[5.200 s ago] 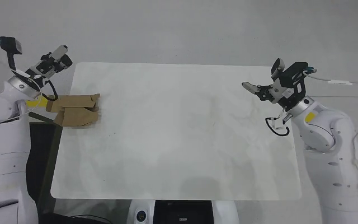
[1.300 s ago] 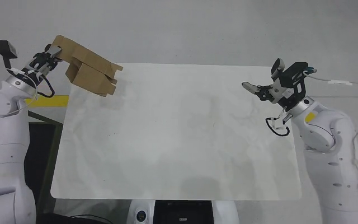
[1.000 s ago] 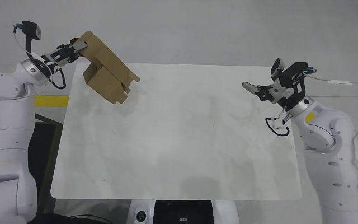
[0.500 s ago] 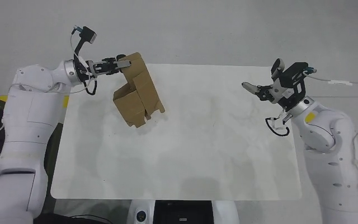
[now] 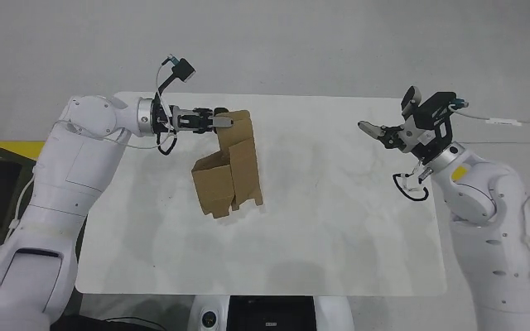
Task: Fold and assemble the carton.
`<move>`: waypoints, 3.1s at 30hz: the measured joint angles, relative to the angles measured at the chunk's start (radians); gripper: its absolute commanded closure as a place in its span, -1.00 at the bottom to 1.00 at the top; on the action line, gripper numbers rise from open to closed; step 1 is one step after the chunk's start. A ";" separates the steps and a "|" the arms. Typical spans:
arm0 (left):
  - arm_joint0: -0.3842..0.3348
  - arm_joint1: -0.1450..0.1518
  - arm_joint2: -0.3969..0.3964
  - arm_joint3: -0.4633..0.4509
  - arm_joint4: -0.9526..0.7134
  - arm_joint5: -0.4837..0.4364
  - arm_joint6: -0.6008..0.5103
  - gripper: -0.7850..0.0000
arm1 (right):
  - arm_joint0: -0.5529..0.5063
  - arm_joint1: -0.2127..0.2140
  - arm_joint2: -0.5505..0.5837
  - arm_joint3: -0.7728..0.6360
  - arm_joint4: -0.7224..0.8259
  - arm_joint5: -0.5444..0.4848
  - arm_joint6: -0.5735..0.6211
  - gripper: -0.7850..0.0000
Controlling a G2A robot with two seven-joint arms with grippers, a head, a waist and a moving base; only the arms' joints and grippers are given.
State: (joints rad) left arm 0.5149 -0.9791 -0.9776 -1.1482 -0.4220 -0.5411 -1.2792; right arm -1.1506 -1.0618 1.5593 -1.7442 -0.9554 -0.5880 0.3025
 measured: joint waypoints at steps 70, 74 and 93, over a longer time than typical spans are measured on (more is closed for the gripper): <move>-0.091 -0.057 0.298 -0.015 -0.207 -0.073 0.073 1.00 | 0.328 -0.021 -0.544 0.327 1.110 -0.202 0.727 -1.00; -0.103 -0.063 0.324 -0.012 -0.213 -0.083 0.083 1.00 | 0.349 -0.022 -0.571 0.347 1.122 -0.201 0.729 -0.85; -0.135 -0.063 0.385 0.021 -0.248 -0.107 0.106 1.00 | 0.401 -0.015 -0.659 0.374 1.142 -0.218 0.711 0.95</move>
State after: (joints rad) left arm 0.3794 -1.0422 -0.5922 -1.1270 -0.6696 -0.6477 -1.1727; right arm -0.7499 -1.0763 0.9002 -1.3697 0.1865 -0.8061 1.0139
